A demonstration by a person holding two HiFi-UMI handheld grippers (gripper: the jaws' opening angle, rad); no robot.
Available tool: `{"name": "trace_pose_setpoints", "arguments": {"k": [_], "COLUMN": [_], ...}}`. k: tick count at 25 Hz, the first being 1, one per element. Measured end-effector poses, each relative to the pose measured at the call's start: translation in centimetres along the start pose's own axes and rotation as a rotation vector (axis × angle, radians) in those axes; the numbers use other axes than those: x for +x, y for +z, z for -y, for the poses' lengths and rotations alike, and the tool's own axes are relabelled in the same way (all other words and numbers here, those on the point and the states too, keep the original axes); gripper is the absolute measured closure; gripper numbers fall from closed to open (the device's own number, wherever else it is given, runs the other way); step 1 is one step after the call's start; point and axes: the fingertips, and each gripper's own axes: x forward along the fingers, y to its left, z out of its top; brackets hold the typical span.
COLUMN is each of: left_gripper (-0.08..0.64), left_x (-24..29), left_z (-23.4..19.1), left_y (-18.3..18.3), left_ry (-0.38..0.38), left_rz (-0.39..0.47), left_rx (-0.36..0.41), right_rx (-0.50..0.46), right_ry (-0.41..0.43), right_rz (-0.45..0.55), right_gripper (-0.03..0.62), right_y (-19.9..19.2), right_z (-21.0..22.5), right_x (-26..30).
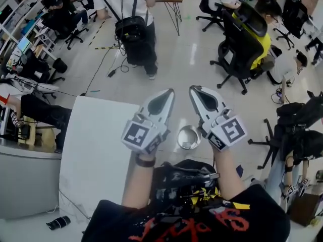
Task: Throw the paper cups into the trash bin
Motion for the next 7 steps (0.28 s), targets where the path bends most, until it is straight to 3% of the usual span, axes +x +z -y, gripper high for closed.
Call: {"name": "trace_pose_setpoints", "arguments": {"k": [7], "left_gripper": [0.558], "left_x": [-0.38], "left_z": [-0.46], "left_y": [0.21], "left_ry": [-0.014], "left_rz": [0.003], "left_rx": [-0.012], "right_rx": [0.011], "right_ry": [-0.005], "right_rz": [-0.014], "right_gripper": [0.589], "right_y": [-0.05], "right_z": [-0.44], "right_x": [0.68]}}
